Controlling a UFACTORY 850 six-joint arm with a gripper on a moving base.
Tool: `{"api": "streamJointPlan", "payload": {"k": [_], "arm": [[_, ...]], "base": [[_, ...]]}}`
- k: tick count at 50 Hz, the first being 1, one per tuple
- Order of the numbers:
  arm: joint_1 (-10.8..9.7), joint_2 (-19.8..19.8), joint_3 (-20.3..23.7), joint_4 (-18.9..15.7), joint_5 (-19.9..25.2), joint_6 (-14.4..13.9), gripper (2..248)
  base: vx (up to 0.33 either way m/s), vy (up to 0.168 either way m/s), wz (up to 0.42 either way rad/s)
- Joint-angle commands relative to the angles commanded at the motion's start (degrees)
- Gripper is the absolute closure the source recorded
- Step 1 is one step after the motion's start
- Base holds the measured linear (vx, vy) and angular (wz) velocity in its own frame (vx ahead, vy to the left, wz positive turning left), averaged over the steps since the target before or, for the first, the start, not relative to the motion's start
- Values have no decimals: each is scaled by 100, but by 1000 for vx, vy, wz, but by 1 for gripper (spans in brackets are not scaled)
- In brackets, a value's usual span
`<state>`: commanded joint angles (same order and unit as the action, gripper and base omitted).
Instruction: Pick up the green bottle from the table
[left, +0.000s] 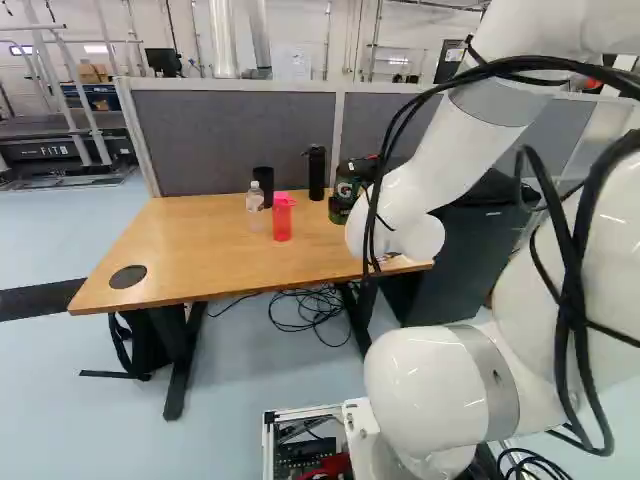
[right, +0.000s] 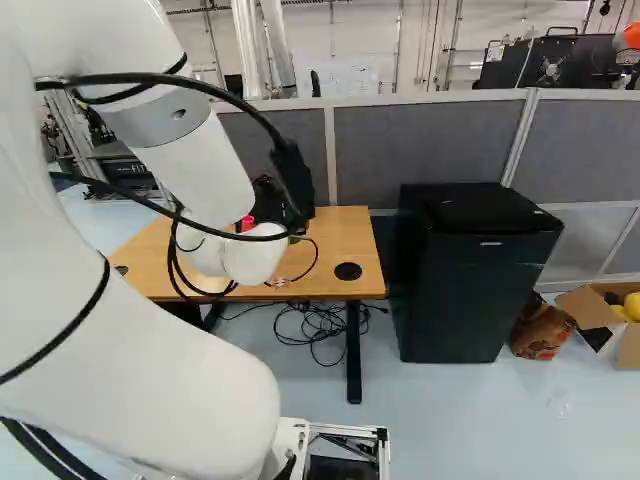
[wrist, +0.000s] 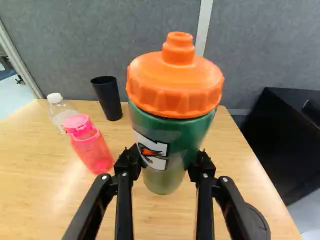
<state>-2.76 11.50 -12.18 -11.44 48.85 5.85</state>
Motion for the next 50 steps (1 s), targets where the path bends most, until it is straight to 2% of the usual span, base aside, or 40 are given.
{"api": "streamJointPlan", "payload": {"k": [25,50], "arm": [[183,299,477,761,76,-389,136],[269,438,699,1115,112,-570,136]], "base": [[0,0,0],[0,0,0]]}}
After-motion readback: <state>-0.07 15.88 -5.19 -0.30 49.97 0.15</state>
